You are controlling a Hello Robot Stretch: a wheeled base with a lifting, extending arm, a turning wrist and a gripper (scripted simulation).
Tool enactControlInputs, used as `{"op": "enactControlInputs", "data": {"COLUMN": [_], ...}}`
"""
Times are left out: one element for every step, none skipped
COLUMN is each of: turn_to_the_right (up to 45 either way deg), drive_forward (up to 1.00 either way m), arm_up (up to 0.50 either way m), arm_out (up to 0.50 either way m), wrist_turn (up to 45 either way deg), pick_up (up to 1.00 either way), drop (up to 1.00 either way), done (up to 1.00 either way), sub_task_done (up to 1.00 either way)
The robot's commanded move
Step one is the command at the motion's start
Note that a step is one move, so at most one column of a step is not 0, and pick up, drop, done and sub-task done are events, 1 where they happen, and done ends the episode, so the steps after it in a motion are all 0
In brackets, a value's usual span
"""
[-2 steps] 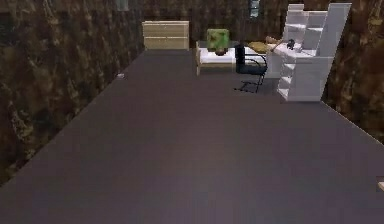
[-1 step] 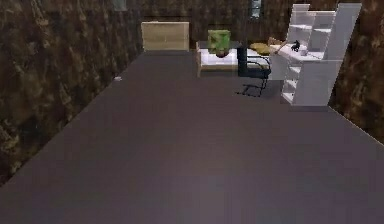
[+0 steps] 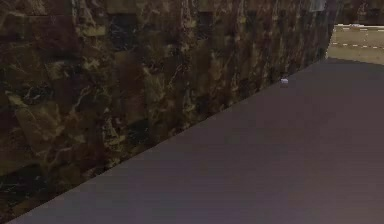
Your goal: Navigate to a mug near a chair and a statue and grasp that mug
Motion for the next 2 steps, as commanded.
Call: {"op": "enactControlInputs", "data": {"turn_to_the_right": [-33.0,0.0], "drive_forward": [0.00,0.05], "arm_up": [0.00,0.00], "arm_out": [0.00,0.00], "wrist_turn": [0.0,0.0], "pick_up": [0.00,0.00], "drop": [0.00,0.00], "done": [0.00,0.00], "sub_task_done": [0.00,0.00]}}
